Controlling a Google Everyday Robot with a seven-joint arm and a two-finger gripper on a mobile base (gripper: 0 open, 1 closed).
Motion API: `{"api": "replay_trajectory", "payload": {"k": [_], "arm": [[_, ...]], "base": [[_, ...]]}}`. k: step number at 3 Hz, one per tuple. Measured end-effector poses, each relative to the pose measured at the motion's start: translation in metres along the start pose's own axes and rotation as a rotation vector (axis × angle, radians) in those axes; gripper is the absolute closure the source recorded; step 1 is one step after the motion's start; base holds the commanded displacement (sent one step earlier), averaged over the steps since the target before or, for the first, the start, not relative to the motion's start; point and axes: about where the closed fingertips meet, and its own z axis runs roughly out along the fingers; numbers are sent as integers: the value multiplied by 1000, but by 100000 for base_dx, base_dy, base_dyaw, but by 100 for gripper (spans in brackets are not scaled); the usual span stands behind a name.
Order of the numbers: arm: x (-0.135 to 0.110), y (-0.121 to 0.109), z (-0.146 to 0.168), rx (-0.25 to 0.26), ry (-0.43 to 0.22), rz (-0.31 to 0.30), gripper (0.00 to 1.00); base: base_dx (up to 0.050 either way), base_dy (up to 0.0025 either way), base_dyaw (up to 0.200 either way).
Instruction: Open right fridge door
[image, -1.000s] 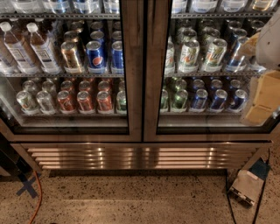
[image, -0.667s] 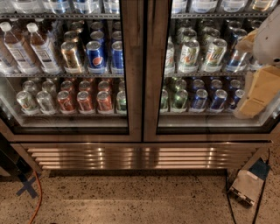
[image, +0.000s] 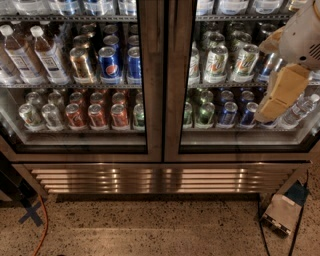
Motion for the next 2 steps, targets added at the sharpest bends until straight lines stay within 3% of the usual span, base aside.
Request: {"api": "replay_trajectory", "payload": {"k": [1,2], "arm": [[-8,-7,4,-2,-91,1,0],[-31,-18,8,-23,-228,-26,0]], "base": [[0,0,0],[0,0,0]]}}
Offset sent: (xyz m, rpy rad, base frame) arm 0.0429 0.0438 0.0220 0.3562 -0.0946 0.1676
